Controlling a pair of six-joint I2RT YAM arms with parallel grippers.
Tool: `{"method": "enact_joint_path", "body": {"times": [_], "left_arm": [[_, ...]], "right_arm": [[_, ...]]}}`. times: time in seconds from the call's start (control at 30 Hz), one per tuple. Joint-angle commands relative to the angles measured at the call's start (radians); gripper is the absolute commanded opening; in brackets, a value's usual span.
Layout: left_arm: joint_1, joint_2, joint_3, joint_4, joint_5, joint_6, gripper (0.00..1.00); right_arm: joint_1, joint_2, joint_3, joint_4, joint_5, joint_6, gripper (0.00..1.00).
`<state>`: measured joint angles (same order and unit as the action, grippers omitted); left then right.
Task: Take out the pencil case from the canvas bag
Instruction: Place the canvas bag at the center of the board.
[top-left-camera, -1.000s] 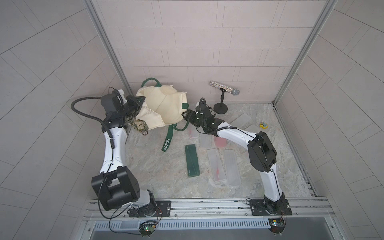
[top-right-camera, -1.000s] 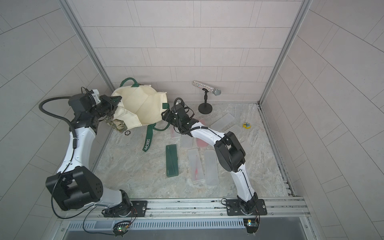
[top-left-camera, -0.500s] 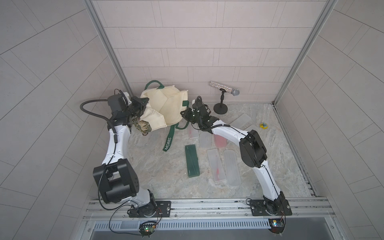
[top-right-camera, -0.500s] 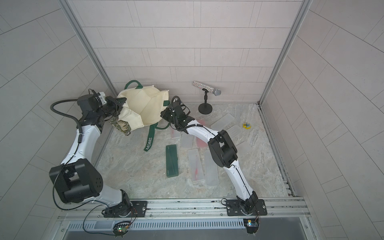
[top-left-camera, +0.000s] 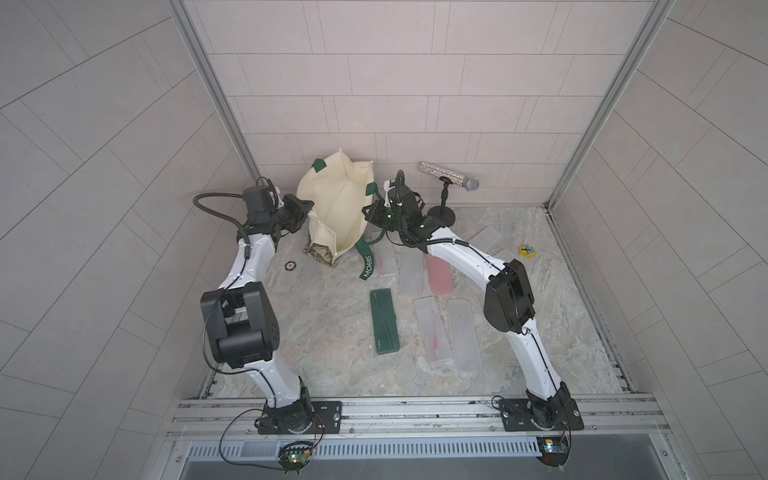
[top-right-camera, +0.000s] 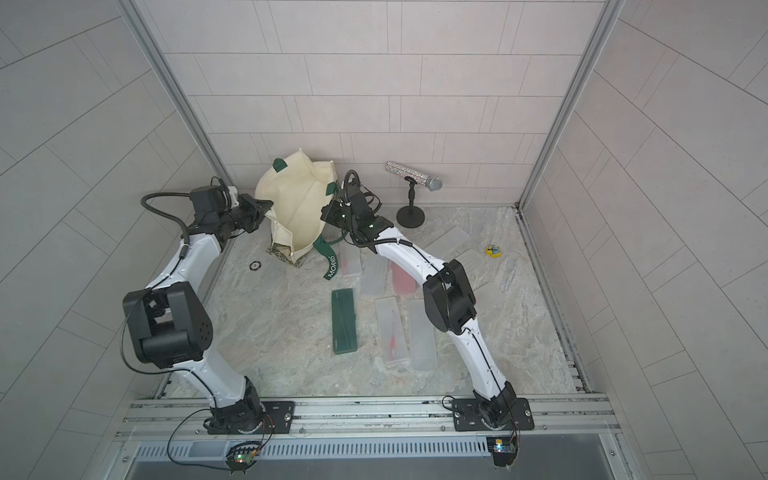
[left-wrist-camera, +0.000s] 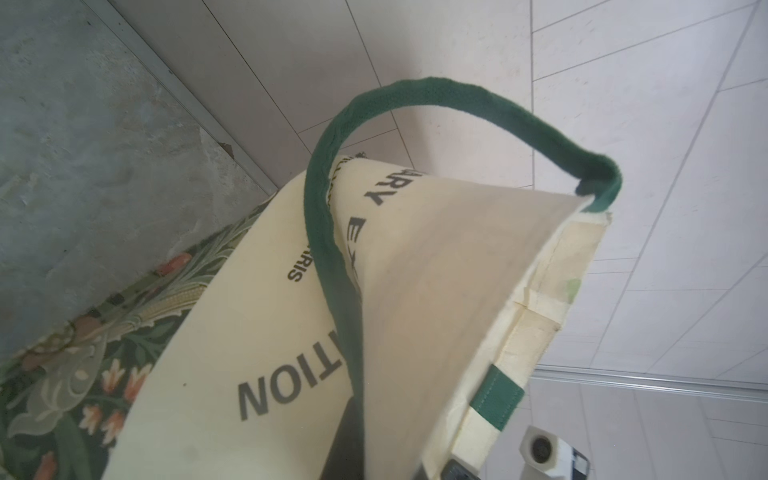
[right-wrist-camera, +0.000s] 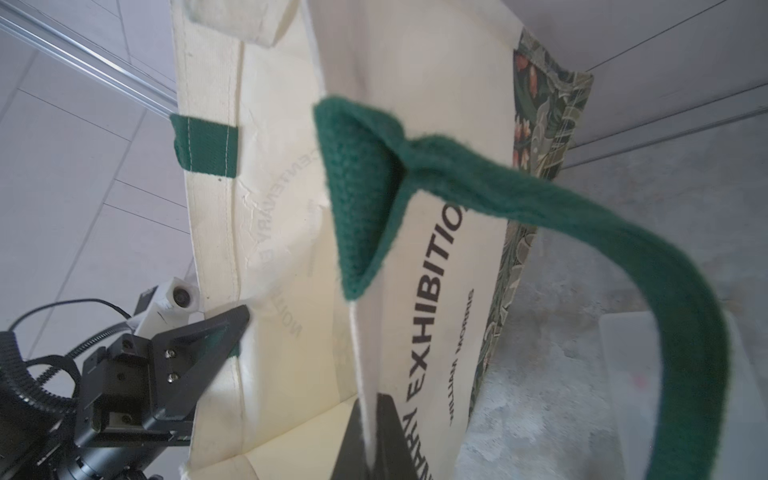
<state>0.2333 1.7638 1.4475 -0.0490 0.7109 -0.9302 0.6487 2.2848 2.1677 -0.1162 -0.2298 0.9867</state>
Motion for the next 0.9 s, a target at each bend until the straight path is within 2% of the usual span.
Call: {"method": "enact_joint_path", "body": {"times": [0.0,0.17,0.27,0.4,0.43,0.57,0.8,0.87], "left_arm": [[-0.01,0.052,0.07,-0.02,-0.048,0.096,0.07],[-0.021,0.118,0.145,-0.064,-0.089,0.181,0.2],[-0.022,0.155,0.229,-0.159,-0.119,0.263,0.37],[-0.022,0.191,0.312,-0.225,-0.129,0.336,0.51],[-0.022,0.191,0.322,-0.233,-0.136,0.351,0.52],[-0.017,0.175,0.339,-0.239,-0.168,0.392,0.59],[0.022,0.088,0.368,-0.248,-0.211,0.46,0.85],[0.03,0.047,0.347,-0.252,-0.21,0.483,0.86]], "right_arm": [[0.002,-0.013,0.053,-0.117,0.066,-0.074,0.0],[-0.036,0.045,0.095,-0.132,0.033,-0.026,0.0],[-0.052,0.099,0.141,-0.127,-0.011,-0.005,0.0],[-0.054,0.131,0.141,-0.063,-0.024,0.015,0.0],[-0.057,0.145,0.142,-0.031,-0.036,0.027,0.0],[-0.074,0.199,0.155,0.055,-0.074,0.078,0.0],[-0.09,0.282,0.264,0.088,-0.104,0.094,0.01],[-0.094,0.293,0.28,0.092,-0.11,0.104,0.05]]}}
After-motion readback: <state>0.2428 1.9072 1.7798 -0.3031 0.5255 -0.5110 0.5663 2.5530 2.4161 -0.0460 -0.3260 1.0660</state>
